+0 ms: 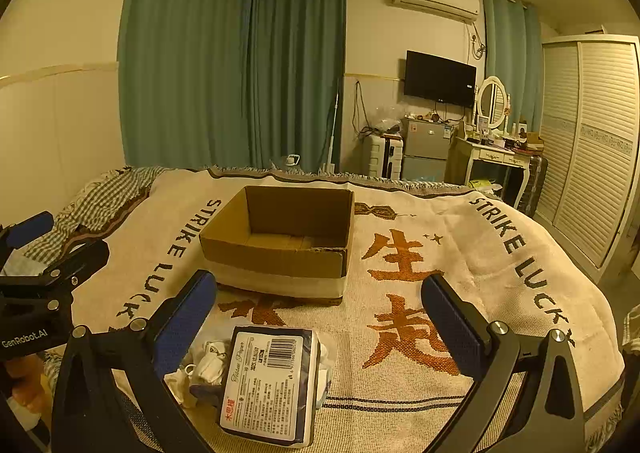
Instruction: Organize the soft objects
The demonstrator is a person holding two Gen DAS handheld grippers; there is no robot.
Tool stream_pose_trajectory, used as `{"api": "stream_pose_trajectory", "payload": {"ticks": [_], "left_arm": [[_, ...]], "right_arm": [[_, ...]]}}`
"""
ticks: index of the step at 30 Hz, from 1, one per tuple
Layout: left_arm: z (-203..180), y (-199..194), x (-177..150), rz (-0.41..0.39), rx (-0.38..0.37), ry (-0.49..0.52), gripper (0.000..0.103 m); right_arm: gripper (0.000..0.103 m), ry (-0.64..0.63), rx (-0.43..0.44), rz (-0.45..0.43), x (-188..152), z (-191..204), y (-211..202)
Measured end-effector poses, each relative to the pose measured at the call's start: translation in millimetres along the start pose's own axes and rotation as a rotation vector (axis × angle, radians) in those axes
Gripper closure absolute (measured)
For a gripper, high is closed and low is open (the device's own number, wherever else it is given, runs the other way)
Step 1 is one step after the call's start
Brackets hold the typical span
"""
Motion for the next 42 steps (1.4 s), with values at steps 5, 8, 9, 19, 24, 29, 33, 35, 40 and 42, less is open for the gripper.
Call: {"api": "stream_pose_trajectory", "payload": {"ticks": [5,8,9,19,24,29,33,35,40,42], "left_arm": [[0.3,0.5,-0.5,0.0,-0.001,0.0,0.0],[0.0,0.6,-1.1,-0.001,-0.003,0.001,0.0],[0.1,0.7,-1.3,-0.001,-0.002,0.002,0.0],[-3.0,-0.5,2.8,-0.009,-0.033,-0.006,0.0],[-1.6,13.4,-11.3,0.029,-0.024,0.002,0.0],[3.6,40.8,-42.3,0.134,-0.013,-0.011,0.0],[5.8,49.5,-55.8,0.171,-0.011,-0.015,0.0],[6.2,53.5,-60.3,0.188,-0.009,-0.019,0.0],[3.3,58.6,-66.0,0.216,-0.004,-0.01,0.0],[1.8,59.6,-66.9,0.228,-0.009,-0.015,0.001]], "right_arm": [[0.0,-0.002,0.0,0.001,-1.3,0.5,0.3],[0.0,-0.003,0.001,0.002,-1.4,0.7,0.4],[0.0,-0.003,0.001,0.002,-1.5,0.7,0.4],[0.0,-0.015,0.01,0.011,-3.5,2.6,1.5],[0.0,-0.029,0.025,0.07,-19.3,2.6,14.2],[0.007,-0.06,0.035,0.219,-59.6,5.1,52.4],[0.018,-0.049,0.074,0.319,-86.1,8.4,76.9],[0.019,-0.04,0.107,0.35,-95.1,12.1,85.4],[0.044,-0.01,0.215,0.396,-103.2,25.3,97.7],[0.052,-0.028,0.217,0.393,-103.5,28.9,98.2]]}}
Point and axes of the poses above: each gripper's, at about its wrist camera, not at the fingertips, and y roughly the way its jaws point, z to its left, x to its top, the point moved 6 cm from there along y, roughly the way its jaws point, and after that the axes turned 3 degrees about z, right-handed, at the moved point
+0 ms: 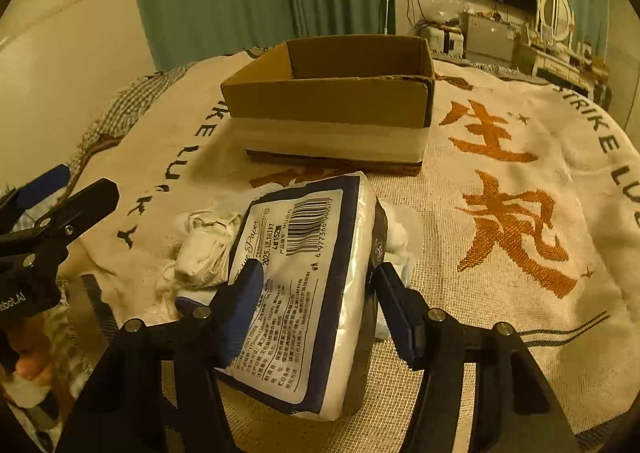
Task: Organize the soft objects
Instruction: 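Grasp the white-and-blue wrapped package with the right gripper and lift it, then grasp the small white sock bundle with the left gripper while right holds package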
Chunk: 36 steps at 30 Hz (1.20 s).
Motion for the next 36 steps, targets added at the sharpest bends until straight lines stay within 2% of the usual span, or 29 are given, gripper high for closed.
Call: {"api": "stream_pose_trajectory", "payload": {"ticks": [3,9,13,16,18,22,24,26,27,28,32,36], "left_arm": [[-5.2,-0.2,-2.3,0.012,-0.013,0.001,0.001],[-45.3,-0.9,-7.5,0.02,-0.071,0.057,0.003],[-77.8,11.0,-13.1,0.049,-0.069,0.153,0.009],[-84.1,23.9,-12.4,0.076,-0.071,0.148,0.012],[-90.2,28.9,-11.0,0.086,-0.084,0.155,0.021],[-107.0,32.3,-14.6,0.091,-0.106,0.192,0.022],[-115.6,34.8,-17.4,0.099,-0.128,0.203,0.034],[-124.4,43.3,-21.6,0.125,-0.13,0.222,0.039],[-126.8,47.5,-23.5,0.137,-0.128,0.232,0.047],[-127.4,52.8,-25.7,0.15,-0.121,0.238,0.05],[-120.3,63.2,-28.2,0.19,-0.159,0.187,0.05],[-115.6,61.2,-31.6,0.202,-0.16,0.192,0.05]], "right_arm": [[0.069,-0.016,0.018,-0.036,2.2,1.4,-9.9],[0.072,0.01,0.055,-0.156,22.5,-12.1,-59.9],[0.072,0.006,-0.044,-0.21,33.1,-36.5,-78.8],[0.072,0.053,-0.031,-0.191,29.3,-57.3,-71.8],[0.072,0.06,-0.041,-0.173,26.1,-65.7,-64.4],[0.072,0.064,-0.071,-0.16,22.4,-83.8,-56.8],[0.072,0.077,-0.066,-0.156,21.6,-92.5,-54.3],[0.072,0.095,-0.061,-0.146,20.4,-101.0,-49.8],[0.072,0.104,-0.057,-0.139,18.8,-103.9,-47.3],[0.072,0.108,-0.052,-0.133,17.2,-106.0,-45.6],[0.072,0.109,-0.043,-0.12,13.0,-108.3,-40.1],[0.072,0.111,-0.041,-0.116,12.6,-108.3,-39.2]]}}
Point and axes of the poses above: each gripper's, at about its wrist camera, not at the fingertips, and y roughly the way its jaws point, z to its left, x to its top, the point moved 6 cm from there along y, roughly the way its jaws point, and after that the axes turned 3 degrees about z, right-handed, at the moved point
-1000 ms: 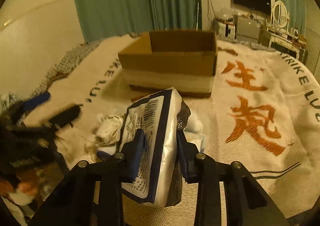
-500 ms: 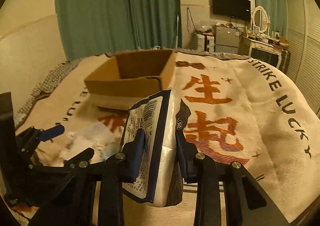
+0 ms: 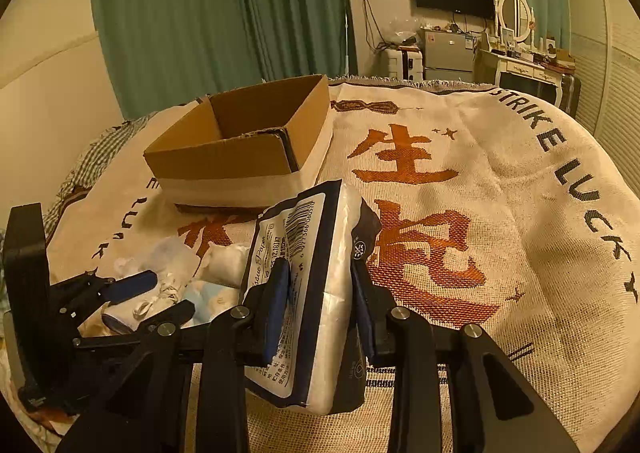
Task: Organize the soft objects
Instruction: 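Grasp the small white sock bundle with the left gripper while right holds package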
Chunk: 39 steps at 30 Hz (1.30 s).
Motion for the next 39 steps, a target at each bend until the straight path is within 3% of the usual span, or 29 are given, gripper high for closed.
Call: {"api": "stream_pose_trajectory", "payload": {"ticks": [2,5,9,14,23,34,39], "left_arm": [[1.2,-1.2,-3.8,0.006,0.002,0.01,0.053],[5.4,-0.4,-10.1,0.018,0.013,0.023,0.071],[7.5,-2.3,-11.7,0.024,-0.006,0.01,0.082],[6.9,-24.0,-7.2,-0.019,-0.005,0.013,0.083],[13.0,-82.8,22.2,-0.169,0.003,0.003,0.088],[22.2,-93.7,43.9,-0.225,-0.005,0.002,0.088],[28.2,-96.3,82.7,-0.265,0.005,0.006,0.088]], "right_arm": [[0.072,-0.007,-0.006,-0.004,-0.7,0.5,-1.2],[0.072,-0.013,-0.014,-0.004,-2.8,2.5,-2.9],[0.072,-0.03,-0.025,-0.009,-4.3,9.2,-8.1],[0.072,-0.047,-0.036,-0.026,-5.6,17.8,-18.6],[0.072,-0.083,-0.012,-0.105,12.4,40.8,-55.2],[0.072,-0.064,0.017,-0.118,23.1,41.8,-55.6],[0.072,-0.085,0.05,-0.163,62.6,44.1,-55.3]]}}
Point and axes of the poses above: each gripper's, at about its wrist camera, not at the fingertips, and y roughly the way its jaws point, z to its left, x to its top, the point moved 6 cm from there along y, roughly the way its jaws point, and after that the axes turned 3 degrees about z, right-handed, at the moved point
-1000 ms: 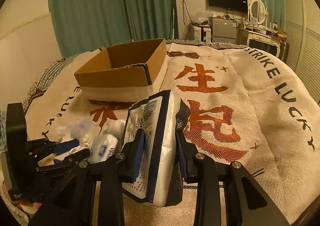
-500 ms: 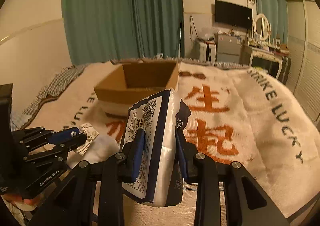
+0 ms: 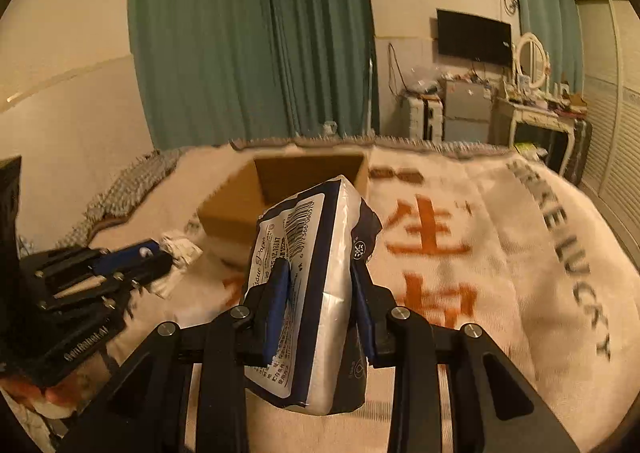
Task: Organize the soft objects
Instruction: 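Grasp the small white sock bundle with the left gripper while right holds package, then carry both items over the box and open both grippers to drop them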
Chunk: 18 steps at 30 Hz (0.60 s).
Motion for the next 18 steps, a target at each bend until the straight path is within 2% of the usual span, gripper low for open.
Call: {"api": "stream_pose_trajectory", "payload": {"ticks": [6,9,13,18], "left_arm": [[12.6,33.0,49.2,-0.033,0.016,0.026,0.088],[24.1,61.0,69.1,-0.029,0.037,0.04,0.088],[41.2,111.6,88.1,0.003,0.038,0.045,0.088],[52.0,164.0,82.5,0.06,0.036,0.058,0.087]], "right_arm": [[0.072,-0.058,0.008,-0.057,73.1,5.5,37.0],[0.072,-0.034,0.037,-0.044,104.8,2.4,78.1],[0.072,0.014,0.05,-0.001,123.9,-7.6,134.4],[0.072,0.044,0.068,0.084,117.6,-17.0,203.8]]}}
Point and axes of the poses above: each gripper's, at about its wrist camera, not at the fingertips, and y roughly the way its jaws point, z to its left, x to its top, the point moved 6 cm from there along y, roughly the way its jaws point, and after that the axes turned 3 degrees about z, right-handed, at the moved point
